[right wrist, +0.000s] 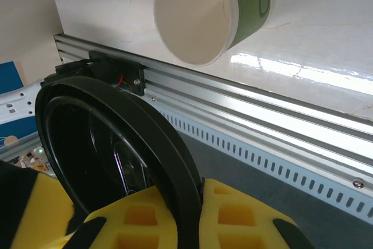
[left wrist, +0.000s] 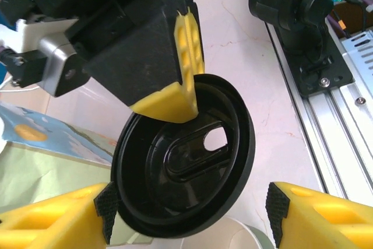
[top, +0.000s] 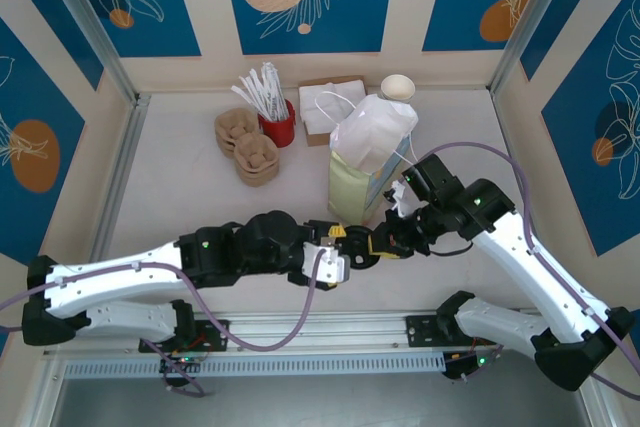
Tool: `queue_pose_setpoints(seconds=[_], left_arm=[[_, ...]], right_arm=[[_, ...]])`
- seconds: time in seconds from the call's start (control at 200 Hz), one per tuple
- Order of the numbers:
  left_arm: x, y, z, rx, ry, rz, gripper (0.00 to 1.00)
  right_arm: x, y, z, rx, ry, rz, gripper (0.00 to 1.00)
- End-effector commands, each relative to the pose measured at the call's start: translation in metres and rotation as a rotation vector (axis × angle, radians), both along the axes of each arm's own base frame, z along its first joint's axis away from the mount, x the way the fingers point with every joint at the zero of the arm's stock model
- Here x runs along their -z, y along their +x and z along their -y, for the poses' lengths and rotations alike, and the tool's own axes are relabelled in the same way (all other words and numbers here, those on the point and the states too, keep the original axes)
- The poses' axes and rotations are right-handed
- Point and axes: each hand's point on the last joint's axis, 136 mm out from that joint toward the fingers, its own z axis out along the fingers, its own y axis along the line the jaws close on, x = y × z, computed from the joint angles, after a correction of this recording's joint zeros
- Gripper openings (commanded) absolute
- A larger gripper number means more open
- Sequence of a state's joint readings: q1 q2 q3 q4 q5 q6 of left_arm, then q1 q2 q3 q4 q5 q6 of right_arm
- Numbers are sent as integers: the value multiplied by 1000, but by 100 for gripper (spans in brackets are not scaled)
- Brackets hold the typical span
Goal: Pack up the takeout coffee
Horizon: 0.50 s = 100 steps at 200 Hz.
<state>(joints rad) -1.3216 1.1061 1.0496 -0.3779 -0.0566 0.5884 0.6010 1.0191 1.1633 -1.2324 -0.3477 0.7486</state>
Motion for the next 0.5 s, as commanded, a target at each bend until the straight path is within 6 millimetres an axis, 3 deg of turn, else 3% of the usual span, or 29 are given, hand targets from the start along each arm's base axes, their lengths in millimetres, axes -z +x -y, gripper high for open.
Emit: queue_pose_setpoints(seconds=[0.0,0.12,0.495], left_arm=[[10,-2,0,17,32,34,70],[10,3,0,-9,23,45,68],[-2,2,8,-7,-49,45,45]], right_arm=[[-7,-9,-2,-42,40,-26,0],[-7,-9,-2,-43,43,-30,0],[-3,-9,-4,-47,54,-46,0]])
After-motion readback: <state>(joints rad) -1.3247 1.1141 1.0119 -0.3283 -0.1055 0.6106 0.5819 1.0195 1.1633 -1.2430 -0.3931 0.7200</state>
